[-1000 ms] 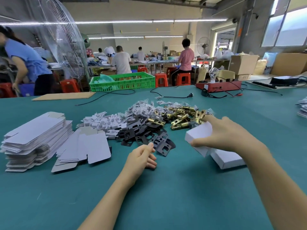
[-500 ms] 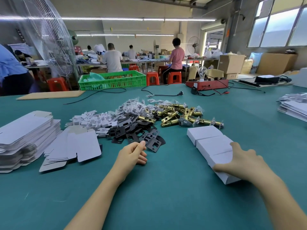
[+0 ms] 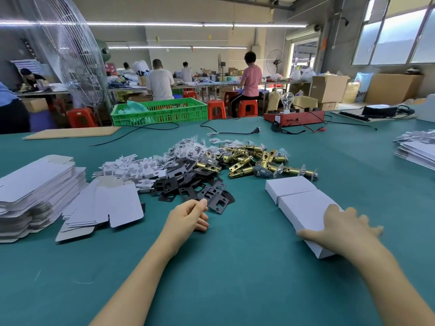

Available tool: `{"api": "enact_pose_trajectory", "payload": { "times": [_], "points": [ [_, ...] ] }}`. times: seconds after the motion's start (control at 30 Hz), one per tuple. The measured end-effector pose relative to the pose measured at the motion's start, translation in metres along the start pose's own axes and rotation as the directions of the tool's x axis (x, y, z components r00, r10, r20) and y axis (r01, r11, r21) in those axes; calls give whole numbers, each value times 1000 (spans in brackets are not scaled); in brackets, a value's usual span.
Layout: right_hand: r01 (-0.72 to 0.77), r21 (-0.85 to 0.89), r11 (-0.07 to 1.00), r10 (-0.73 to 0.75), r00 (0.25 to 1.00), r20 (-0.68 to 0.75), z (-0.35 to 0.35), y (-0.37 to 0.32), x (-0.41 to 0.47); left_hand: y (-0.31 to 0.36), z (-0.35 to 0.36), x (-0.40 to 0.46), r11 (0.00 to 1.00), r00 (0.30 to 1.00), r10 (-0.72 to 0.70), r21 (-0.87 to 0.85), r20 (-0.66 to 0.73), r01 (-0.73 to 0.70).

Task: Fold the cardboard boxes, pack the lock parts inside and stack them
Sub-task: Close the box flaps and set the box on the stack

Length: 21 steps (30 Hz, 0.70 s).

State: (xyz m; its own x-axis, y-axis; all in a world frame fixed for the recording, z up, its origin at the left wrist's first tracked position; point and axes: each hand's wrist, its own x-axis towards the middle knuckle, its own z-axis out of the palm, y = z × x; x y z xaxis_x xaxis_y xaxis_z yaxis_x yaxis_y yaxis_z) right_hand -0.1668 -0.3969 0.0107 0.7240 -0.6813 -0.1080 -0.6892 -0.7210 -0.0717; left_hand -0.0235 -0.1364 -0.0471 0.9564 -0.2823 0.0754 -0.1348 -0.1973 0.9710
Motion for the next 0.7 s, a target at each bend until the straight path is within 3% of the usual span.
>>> {"api": "enact_pose_trajectory", "payload": {
  "times": [0.07, 0.13, 0.23, 0.3, 0.43, 0.63, 0.7],
  "points": [
    [67, -108, 992, -77, 994, -84, -3, -15, -4, 0, 0, 0, 1000, 1000, -4, -3, 3, 4],
    [226, -110, 968, -241, 960, -142, -6, -40, -10, 0, 0, 1, 1000, 1000, -8, -7, 1, 8],
    [527, 108, 843, -492, 836, -242, -2, -90, -12, -1, -1, 0, 1000, 1000, -10, -1, 0, 10],
    [618, 233, 750, -548, 779, -304, 8, -123, -7, -1, -1, 0, 1000, 1000, -12, 4, -1, 12],
    [503, 487, 714, -427, 864, -266, 45, -167, 8, -2, 0, 1, 1000, 1000, -12, 9, -9, 12],
    [422, 540, 728, -295, 904, -309, 66, -174, 24, -3, 2, 3, 996, 999, 21, -91, -45, -25],
    [411, 548, 728, -293, 910, -294, 65, -173, 27, 1, 3, 2, 991, 991, 49, -120, -123, -64]
  ]
}}
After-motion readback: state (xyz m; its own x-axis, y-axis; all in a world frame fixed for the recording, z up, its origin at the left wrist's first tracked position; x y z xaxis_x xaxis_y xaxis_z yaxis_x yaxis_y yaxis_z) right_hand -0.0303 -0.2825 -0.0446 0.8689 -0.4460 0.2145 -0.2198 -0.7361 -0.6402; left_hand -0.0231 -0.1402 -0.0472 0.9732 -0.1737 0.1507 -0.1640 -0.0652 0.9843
